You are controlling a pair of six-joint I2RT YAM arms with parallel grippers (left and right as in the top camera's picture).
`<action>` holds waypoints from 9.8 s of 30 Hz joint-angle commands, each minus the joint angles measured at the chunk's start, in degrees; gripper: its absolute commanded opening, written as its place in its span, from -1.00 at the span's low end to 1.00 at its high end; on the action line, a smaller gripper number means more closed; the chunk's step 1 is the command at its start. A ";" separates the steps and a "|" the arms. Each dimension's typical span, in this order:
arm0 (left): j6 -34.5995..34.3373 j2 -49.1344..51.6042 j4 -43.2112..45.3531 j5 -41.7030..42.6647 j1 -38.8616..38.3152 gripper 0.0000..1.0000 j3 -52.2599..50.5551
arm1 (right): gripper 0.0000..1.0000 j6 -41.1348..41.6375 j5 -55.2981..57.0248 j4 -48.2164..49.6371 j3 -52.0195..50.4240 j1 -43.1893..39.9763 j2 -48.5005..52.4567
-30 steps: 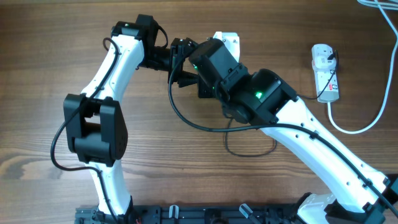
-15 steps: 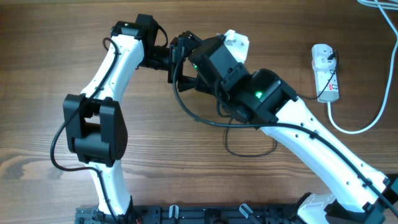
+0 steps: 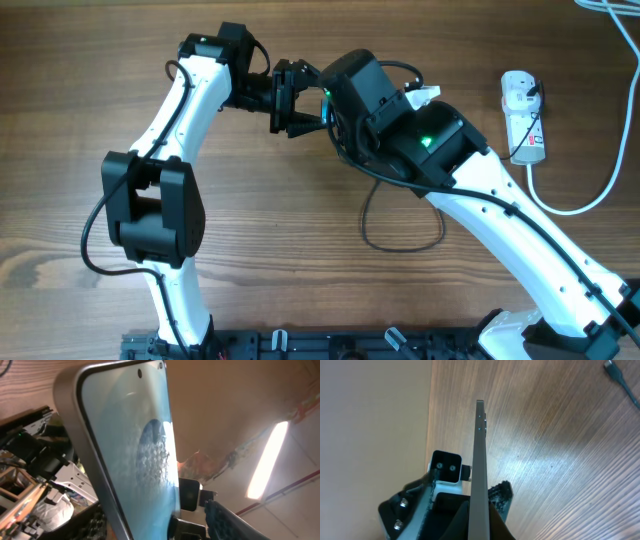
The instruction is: Plug charger to phone and switch on socket
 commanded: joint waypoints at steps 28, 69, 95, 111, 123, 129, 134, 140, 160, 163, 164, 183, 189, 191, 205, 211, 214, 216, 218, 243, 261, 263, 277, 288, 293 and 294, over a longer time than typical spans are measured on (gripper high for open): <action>0.11 -1.62 -0.07 1.29 0.33 -0.53 1.03 | -0.92 8.85 -2.47 0.74 0.98 0.09 -0.37; 9.68 -1.62 12.28 -32.81 0.37 -0.92 1.03 | 0.99 -60.00 -19.02 -9.97 -19.02 -23.32 -9.66; 9.66 -1.62 14.82 -32.13 7.06 -0.92 1.01 | 0.99 -70.40 -19.04 -7.58 -19.10 -23.10 7.96; 9.64 -1.62 14.86 -32.11 7.06 -0.92 1.01 | 0.99 -70.51 -19.04 13.90 -19.10 -23.12 8.07; 9.62 -1.62 14.43 -31.87 7.06 -0.92 1.01 | 0.99 -70.51 -19.02 15.76 -19.10 -23.12 8.07; 9.64 -1.62 14.40 -31.89 7.06 -0.92 1.01 | 0.99 -70.49 -19.02 15.76 -19.10 -23.12 8.07; 9.62 -1.62 14.43 -31.87 7.06 -0.92 1.01 | 0.99 -70.51 -19.02 15.76 -19.10 -23.12 8.07; 9.62 -1.62 14.16 -31.87 7.06 -0.92 1.01 | 0.99 -70.53 -19.02 15.76 -19.10 -23.12 8.07; 9.62 -1.62 14.62 -31.95 7.06 -0.92 1.01 | 0.99 -65.81 -27.65 9.94 -19.10 -22.16 8.11; 9.16 -1.60 16.02 -33.27 7.08 -0.92 1.01 | 0.99 -70.01 -26.01 5.03 -19.23 -21.75 8.13; 9.16 -1.62 16.28 -33.94 7.08 -0.92 1.01 | 0.99 -69.99 -25.33 3.50 -19.32 -21.75 8.13; 6.16 -1.62 16.15 -38.80 7.06 -0.92 1.01 | 0.09 -61.35 -20.87 6.54 -26.58 -17.51 18.12; 6.16 -1.60 16.15 -38.80 7.06 -0.92 1.01 | 0.04 -60.96 -20.85 8.35 -26.60 -17.46 20.41; 6.16 -1.60 16.13 -38.80 7.06 -0.92 1.01 | 0.00 -60.92 -20.83 9.40 -26.60 -17.46 20.61; 6.19 -1.60 16.15 -38.80 7.06 -0.92 1.01 | -0.26 -56.85 -17.68 12.11 -27.17 -16.02 21.00; 6.16 -1.60 16.15 -38.80 7.06 -0.92 1.01 | -0.30 -56.85 -17.22 12.07 -27.17 -16.02 21.03; 6.16 -1.60 16.13 -38.80 7.06 -0.92 1.01 | -0.30 -56.85 -17.25 12.11 -27.17 -16.02 21.46; 6.16 -1.60 16.13 -38.80 7.06 -0.92 1.01 | -0.30 -56.87 -17.25 12.09 -27.17 -16.02 22.80; 6.16 -1.62 15.93 -38.80 7.06 -0.92 1.01 | -0.30 -56.87 -17.29 11.96 -27.17 -16.02 23.78; 6.16 -1.60 15.54 -38.77 7.06 -0.92 1.01 | -0.55 -56.87 -20.28 12.04 -27.17 -16.02 24.72; 6.19 -1.62 15.50 -38.80 7.06 -0.92 1.01 | -0.81 -56.92 -19.54 12.55 -27.17 -16.02 24.72; 6.19 -1.60 15.50 -38.80 7.06 -0.92 1.01 | -0.91 -57.22 -19.61 12.50 -27.17 -16.02 24.72; 10.93 -1.62 28.48 -21.97 6.67 -0.92 1.01 | -0.92 -87.43 -36.70 2.38 -24.63 -15.85 2.10; 11.26 -4.55 42.49 -13.16 -1.01 -0.92 1.03 | -0.91 -91.60 -36.35 -3.37 -24.63 -4.92 -16.44; 15.26 -9.35 38.01 -26.77 -5.35 -0.92 1.03 | -0.91 -87.08 -29.46 -4.44 -24.63 -4.52 -22.38; 15.72 -9.81 37.66 -26.77 -5.46 -0.92 1.03 | -0.91 -87.06 -28.55 -4.96 -24.63 -4.50 -23.10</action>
